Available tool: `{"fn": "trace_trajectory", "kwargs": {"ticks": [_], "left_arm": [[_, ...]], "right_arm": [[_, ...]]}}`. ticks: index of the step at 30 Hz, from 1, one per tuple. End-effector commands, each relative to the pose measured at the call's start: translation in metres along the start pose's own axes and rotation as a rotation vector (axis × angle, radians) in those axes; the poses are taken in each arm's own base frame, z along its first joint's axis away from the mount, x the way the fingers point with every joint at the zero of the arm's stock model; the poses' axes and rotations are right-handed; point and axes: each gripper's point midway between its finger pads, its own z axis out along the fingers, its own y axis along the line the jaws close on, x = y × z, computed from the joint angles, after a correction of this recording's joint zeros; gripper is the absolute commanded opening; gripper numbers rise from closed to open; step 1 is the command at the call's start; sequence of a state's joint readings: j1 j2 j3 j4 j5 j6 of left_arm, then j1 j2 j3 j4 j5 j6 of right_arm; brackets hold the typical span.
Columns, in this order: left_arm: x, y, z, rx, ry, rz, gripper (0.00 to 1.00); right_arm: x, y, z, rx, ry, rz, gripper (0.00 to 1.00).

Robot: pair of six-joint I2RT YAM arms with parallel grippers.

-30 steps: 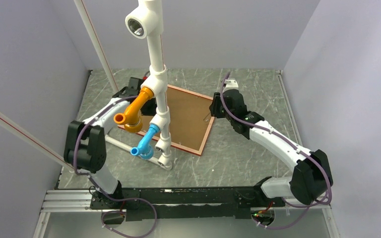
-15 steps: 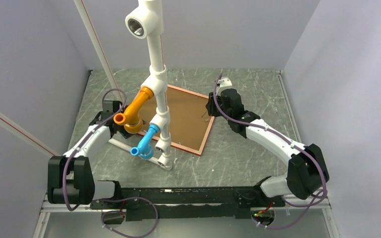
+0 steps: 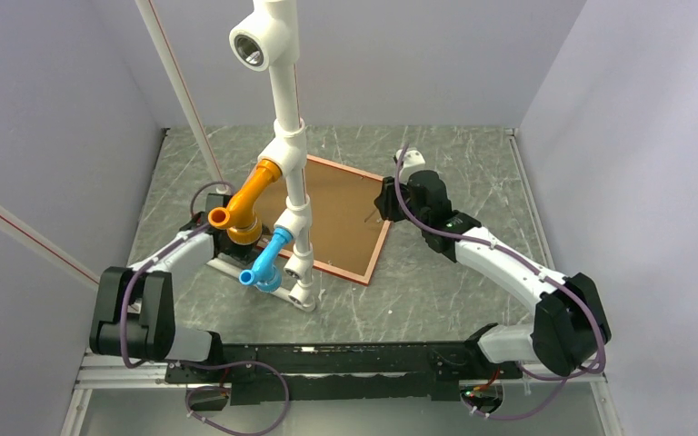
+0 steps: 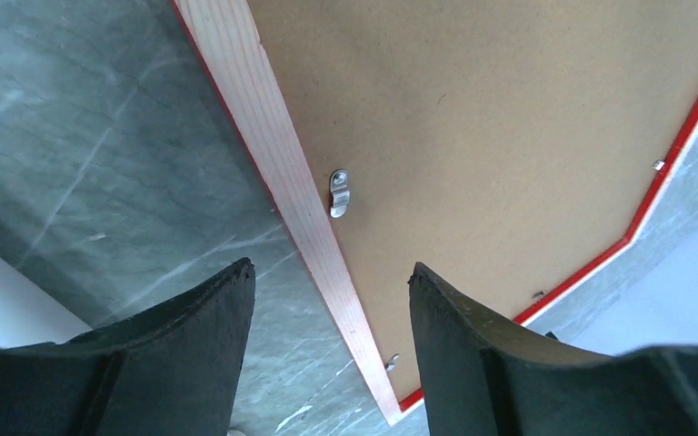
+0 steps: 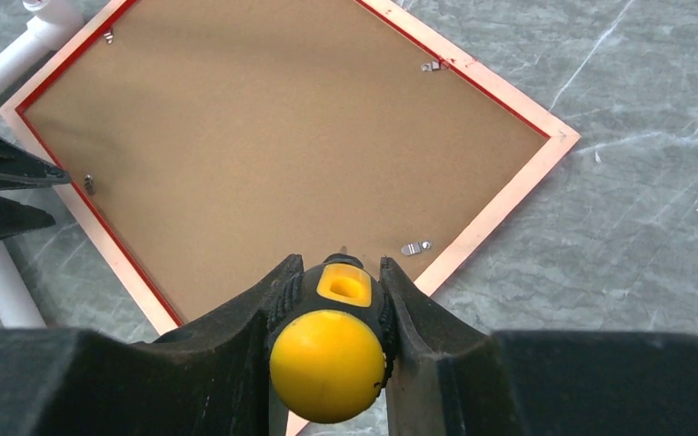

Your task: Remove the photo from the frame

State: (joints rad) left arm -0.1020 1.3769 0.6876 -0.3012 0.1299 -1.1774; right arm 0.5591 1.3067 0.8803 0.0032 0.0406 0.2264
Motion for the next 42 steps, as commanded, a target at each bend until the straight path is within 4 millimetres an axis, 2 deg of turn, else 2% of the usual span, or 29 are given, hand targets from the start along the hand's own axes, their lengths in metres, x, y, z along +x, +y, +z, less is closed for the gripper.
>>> {"fn": "trace_trajectory", "kwargs": {"ticks": [1, 5, 9, 12, 17, 22, 25, 26, 31, 35, 42], "left_arm": [[-0.004, -0.009, 0.005, -0.040, -0.064, -0.057, 0.64], [0.003, 0.002, 0.011, -0.106, -0.054, -0.048, 0.60], [0.007, 0.009, 0.018, -0.121, -0.045, -0.026, 0.53], [0.002, 0.013, 0.020, -0.163, -0.060, 0.028, 0.50], [0.003, 0.016, 0.020, -0.170, -0.048, 0.057, 0.41], [0.002, 0.022, 0.022, -0.179, -0.049, 0.070, 0.33], [0.005, 0.026, 0.025, -0.178, -0.035, 0.070, 0.29], [0.007, 0.027, 0.026, -0.178, -0.030, 0.066, 0.29], [0.013, 0.028, 0.030, -0.158, 0.002, 0.040, 0.25], [0.010, 0.031, 0.031, -0.160, 0.007, 0.024, 0.22], [0.009, 0.031, 0.033, -0.154, 0.022, -0.003, 0.21]], "right_arm": [[-0.025, 0.010, -0.004, -0.042, -0.094, -0.019, 0.00], [-0.025, 0.008, -0.006, -0.037, -0.112, -0.014, 0.00], [-0.034, 0.000, -0.002, 0.020, -0.126, -0.004, 0.00], [-0.050, -0.004, 0.007, 0.060, -0.143, -0.005, 0.00], [-0.083, -0.004, 0.024, 0.089, -0.198, -0.032, 0.00], [-0.101, -0.010, 0.050, 0.132, -0.229, -0.095, 0.00], [-0.102, -0.019, 0.070, 0.179, -0.217, -0.120, 0.00], [-0.096, -0.023, 0.081, 0.198, -0.200, -0.129, 0.00], [-0.094, -0.024, 0.109, 0.202, -0.201, -0.155, 0.00], [-0.096, -0.021, 0.124, 0.198, -0.198, -0.155, 0.00], [-0.100, -0.019, 0.138, 0.197, -0.220, -0.118, 0.00]]}}
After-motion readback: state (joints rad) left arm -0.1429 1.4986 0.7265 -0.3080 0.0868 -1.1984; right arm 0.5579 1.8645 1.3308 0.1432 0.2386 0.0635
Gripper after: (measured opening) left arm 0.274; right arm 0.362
